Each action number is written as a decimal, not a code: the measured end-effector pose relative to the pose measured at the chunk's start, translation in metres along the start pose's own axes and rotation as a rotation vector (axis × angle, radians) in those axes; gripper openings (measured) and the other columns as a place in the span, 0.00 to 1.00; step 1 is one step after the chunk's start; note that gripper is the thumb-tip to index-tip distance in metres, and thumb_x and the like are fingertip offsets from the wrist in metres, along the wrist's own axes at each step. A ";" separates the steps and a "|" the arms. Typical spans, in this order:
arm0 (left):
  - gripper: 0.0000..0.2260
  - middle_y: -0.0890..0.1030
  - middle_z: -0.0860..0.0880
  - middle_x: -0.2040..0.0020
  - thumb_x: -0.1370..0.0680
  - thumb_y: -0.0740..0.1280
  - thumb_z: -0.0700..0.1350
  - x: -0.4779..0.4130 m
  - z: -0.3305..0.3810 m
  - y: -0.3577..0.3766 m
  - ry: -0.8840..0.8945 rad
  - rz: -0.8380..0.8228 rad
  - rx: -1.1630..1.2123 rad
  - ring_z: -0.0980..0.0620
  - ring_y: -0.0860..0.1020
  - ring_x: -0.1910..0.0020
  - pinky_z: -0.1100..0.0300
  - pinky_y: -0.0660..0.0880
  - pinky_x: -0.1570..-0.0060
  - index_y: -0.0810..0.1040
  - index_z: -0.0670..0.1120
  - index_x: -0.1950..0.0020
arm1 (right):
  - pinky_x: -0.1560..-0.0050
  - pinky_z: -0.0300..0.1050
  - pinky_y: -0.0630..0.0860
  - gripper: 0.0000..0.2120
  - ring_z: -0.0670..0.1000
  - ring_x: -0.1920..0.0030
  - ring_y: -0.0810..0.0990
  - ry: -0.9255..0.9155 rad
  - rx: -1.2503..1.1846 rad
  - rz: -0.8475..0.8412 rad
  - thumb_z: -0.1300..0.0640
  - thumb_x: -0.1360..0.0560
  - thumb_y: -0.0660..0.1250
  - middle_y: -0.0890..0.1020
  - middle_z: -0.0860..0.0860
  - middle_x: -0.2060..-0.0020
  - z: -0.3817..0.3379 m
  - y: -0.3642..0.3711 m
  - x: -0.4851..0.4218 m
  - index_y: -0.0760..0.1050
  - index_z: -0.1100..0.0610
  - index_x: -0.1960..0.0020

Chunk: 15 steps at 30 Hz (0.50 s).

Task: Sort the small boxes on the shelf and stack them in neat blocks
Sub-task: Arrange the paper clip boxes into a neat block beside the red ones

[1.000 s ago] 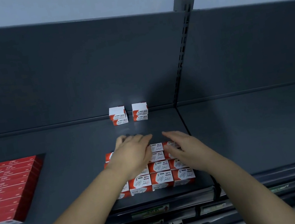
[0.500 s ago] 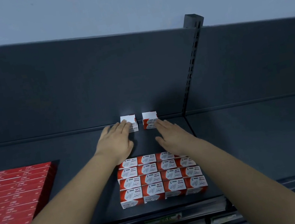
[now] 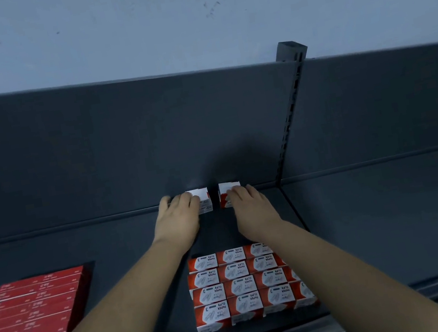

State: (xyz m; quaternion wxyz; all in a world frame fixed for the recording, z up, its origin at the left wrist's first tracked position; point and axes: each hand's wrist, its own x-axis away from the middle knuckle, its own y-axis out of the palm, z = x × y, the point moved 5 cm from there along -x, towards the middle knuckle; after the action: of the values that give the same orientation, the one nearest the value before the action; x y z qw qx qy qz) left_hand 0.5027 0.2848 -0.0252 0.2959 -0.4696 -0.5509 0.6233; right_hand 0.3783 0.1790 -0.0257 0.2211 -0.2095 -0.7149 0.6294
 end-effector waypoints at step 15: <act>0.16 0.80 0.50 0.49 0.32 0.73 0.37 -0.004 -0.013 0.002 -0.056 0.055 0.044 0.48 0.78 0.53 0.55 0.63 0.46 0.78 0.47 0.47 | 0.38 0.50 0.69 0.24 0.58 0.35 0.71 -0.006 0.080 0.216 0.66 0.25 0.66 0.71 0.56 0.33 0.001 -0.010 -0.008 0.65 0.58 0.31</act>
State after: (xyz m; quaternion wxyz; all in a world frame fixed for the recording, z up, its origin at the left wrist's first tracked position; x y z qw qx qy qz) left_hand 0.5160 0.2859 -0.0254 0.2735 -0.4604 -0.5319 0.6560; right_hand 0.3841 0.1725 -0.0168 0.1580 -0.2746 -0.6630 0.6783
